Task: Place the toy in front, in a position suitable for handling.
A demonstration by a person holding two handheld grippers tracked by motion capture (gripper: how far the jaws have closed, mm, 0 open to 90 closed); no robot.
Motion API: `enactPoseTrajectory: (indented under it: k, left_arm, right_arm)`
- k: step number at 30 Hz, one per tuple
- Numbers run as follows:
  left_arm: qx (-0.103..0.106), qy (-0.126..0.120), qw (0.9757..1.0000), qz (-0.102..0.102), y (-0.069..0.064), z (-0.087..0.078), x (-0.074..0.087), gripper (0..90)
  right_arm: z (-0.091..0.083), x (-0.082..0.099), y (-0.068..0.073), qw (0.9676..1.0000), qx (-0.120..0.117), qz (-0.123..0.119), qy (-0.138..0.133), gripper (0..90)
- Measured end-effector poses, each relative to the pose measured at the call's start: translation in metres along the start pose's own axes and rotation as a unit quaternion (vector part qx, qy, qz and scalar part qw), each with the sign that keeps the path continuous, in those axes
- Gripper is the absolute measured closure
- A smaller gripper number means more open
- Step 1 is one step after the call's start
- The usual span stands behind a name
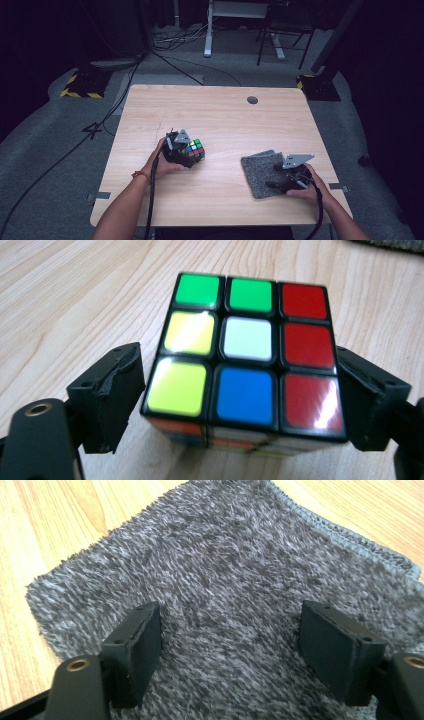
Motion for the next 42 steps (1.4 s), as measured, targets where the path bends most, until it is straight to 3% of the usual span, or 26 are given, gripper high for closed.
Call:
enactPoseTrajectory:
  k: [2, 5, 6, 11, 17, 20, 23, 27, 29, 38, 39, 42]
  left_arm:
    - [0.018, 0.001, 0.9998, -0.002, 0.001, 0.003, -0.002, 15.9]
    - [0.025, 0.004, 0.9997, 0.004, -0.001, 0.006, -0.002, 16.0]
    - [0.038, 0.01, 0.9992, 0.006, -0.003, 0.01, -0.001, 16.0]
    - [0.038, 0.019, 0.999, 0.01, -0.005, 0.013, 0.0, 18.0]
    - [0.032, 0.019, 0.9993, -0.006, -0.001, 0.01, 0.009, 19.9]
    - [0.033, 0.006, 0.9994, -0.004, 0.0, 0.006, 0.01, 22.1]
    - [0.027, 0.014, 0.9995, 0.003, 0.0, 0.008, 0.01, 28.0]
    - [0.022, 0.012, 0.9997, 0.007, -0.002, 0.012, 0.006, 29.5]
    - [0.032, 0.012, 0.9994, 0.005, -0.002, 0.013, 0.006, 30.4]
    - [0.034, 0.013, 0.9992, 0.016, -0.006, 0.015, 0.006, 33.5]
    - [0.041, 0.013, 0.9989, 0.02, -0.01, 0.017, 0.004, 33.5]
    - [0.043, 0.014, 0.9988, 0.022, -0.015, 0.02, 0.002, 33.6]
  right_arm:
    - [-0.001, -0.002, 0.001, 1.0, 0.003, -0.005, -0.001, 25.9]
    - [-0.003, -0.006, 0.003, 0.9999, 0.002, -0.007, -0.013, 26.3]
    - [-0.004, -0.008, 0.004, 0.9998, -0.001, -0.006, -0.021, 26.4]
    - [-0.007, -0.014, 0.007, 0.9993, 0.003, -0.01, -0.036, 26.4]
    - [0.0, -0.017, 0.013, 0.9992, -0.01, -0.019, -0.034, 26.4]
    - [0.005, -0.016, 0.014, 0.9995, -0.008, -0.026, -0.018, 26.9]
    - [0.008, -0.012, 0.014, 0.9997, -0.012, -0.023, -0.001, 27.3]
    - [0.008, -0.009, 0.013, 0.9998, -0.009, -0.019, 0.002, 28.5]
    - [0.007, -0.008, 0.012, 0.9998, -0.01, -0.016, 0.0, 29.9]
    - [0.004, -0.008, 0.007, 1.0, 0.006, -0.004, 0.004, 52.4]
    - [0.003, -0.008, 0.004, 0.9999, 0.012, -0.001, 0.005, 62.1]
    - [0.003, -0.008, 0.002, 0.9999, 0.016, -0.001, 0.005, 67.1]
Point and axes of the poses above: each handheld gripper's, and its own axes: z roughly forward along the jaws, x roughly out of its underside, y roughly to its left, the point moved 5 cm from there along z, roughly forward along the jaws, and after that the axes turned 5 degrees about x, right-handed, at the moved point
